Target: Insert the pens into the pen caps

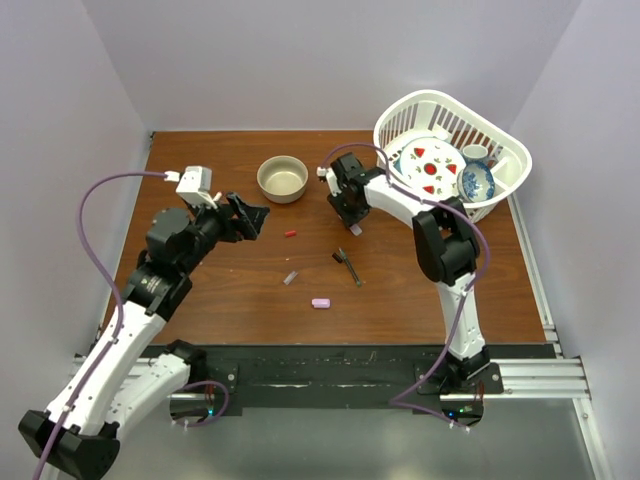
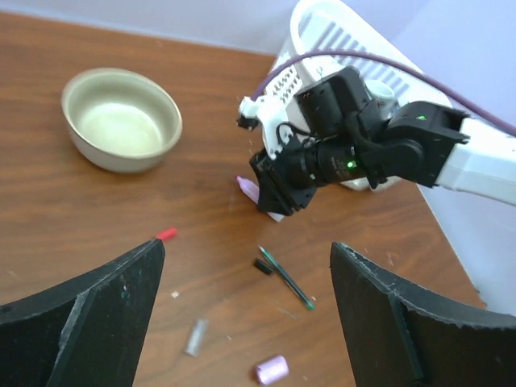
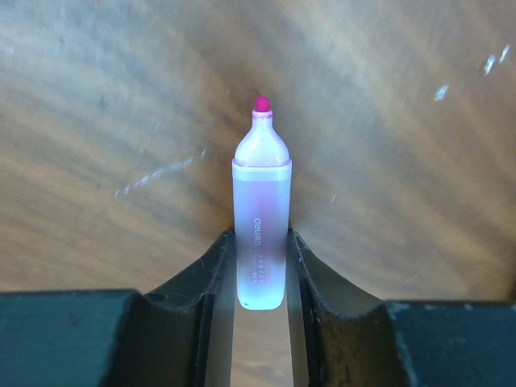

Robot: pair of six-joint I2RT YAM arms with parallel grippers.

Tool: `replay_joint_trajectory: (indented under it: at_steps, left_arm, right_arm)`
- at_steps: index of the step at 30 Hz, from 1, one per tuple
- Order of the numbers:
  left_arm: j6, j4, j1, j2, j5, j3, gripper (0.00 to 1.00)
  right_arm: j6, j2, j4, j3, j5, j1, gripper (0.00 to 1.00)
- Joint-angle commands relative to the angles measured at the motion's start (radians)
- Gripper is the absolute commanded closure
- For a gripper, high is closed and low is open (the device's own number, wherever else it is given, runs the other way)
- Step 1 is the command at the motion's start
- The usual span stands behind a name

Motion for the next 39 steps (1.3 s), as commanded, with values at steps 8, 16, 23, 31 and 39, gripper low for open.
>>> replay_joint_trajectory:
  at_steps: [8, 16, 23, 31, 39]
  left_arm:
    - [-0.237, 0.172, 0.006, 0.193, 0.159, -0.046, 0.18]
    - [-0.311, 0.410, 0.004, 0.337, 0.314, -0.037, 0.27]
    - [-0.341, 0.485, -0.008, 0.398, 0.366, -0.059, 0.35]
    - [-0.367, 0.537, -0.022, 0.461, 0.439, -0.080, 0.54]
    - [-0.380, 0.559, -0.019, 0.463, 0.597, -0.074, 1.00]
  right_arm:
    - [0.283, -0.516, 0.311, -0.397, -0.046, 0.136, 0.91]
    - [0.397, -0.738, 0.417, -0.534, -0.043, 0.262, 0.91]
    - [0.441, -0.772, 0.479, -0.526, 0.003, 0.322, 0.91]
    - [0.464, -0.749, 0.509, -0.490, 0.029, 0.330, 0.91]
    - [0.426, -0.753, 0.483, -0.486, -0.058, 0.330, 0.63]
